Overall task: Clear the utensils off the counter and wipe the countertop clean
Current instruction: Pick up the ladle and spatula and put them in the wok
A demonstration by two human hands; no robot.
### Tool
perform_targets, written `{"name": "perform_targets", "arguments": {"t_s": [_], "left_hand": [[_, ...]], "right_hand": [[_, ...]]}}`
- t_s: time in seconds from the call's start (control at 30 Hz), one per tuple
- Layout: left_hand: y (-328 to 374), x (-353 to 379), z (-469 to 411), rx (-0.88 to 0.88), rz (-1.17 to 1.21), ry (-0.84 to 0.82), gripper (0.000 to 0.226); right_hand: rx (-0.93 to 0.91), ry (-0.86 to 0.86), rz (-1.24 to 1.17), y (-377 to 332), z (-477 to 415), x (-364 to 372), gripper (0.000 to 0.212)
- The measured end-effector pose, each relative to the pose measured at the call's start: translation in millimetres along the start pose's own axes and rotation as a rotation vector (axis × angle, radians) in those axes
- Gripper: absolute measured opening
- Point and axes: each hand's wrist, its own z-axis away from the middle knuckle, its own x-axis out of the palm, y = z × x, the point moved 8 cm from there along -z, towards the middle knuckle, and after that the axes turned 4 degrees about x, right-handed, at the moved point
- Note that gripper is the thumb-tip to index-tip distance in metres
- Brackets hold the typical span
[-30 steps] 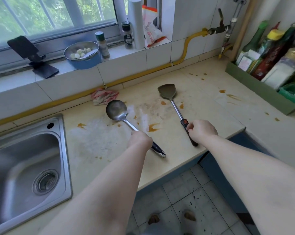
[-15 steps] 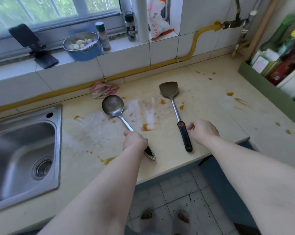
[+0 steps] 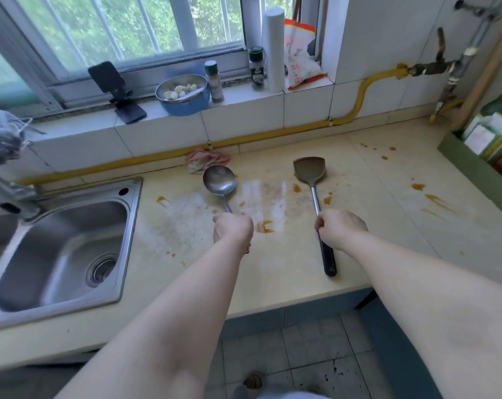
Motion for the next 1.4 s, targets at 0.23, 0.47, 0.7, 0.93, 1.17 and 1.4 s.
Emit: {"name": "perform_targets", "arguments": {"t_s": [0.23,0.47,0.7,0.93,1.17,1.4], "left_hand": [[30,13,19,0.134,0.038,-0.025,0.027],[56,76,62,0.223,0.021,-0.230,0.027],[71,135,108,0.195,0.148,-0.414,0.031],[79,157,130,0.255,0.167,-0.514,0.023],[56,147,76,0.310,-0.410,-0.397,0.027],[34,165,56,0.334,-0.664,-0.394,0.037]], "right_hand": [[0.049,-0.054,-0.313,6,-4,-12,0.023],[0.235,-0.176,-0.953,18,1,-13,0.020],[0.262,-0.304,-1.102,37,5,-10,0.026],[0.397,-0.331,-1.282,63,8,-16,0.017],[0.438,-0.247,-1.430,100,3,-28,0.018],[0.459,-0.180,-1.318,123,-6,-13,0.017]]}}
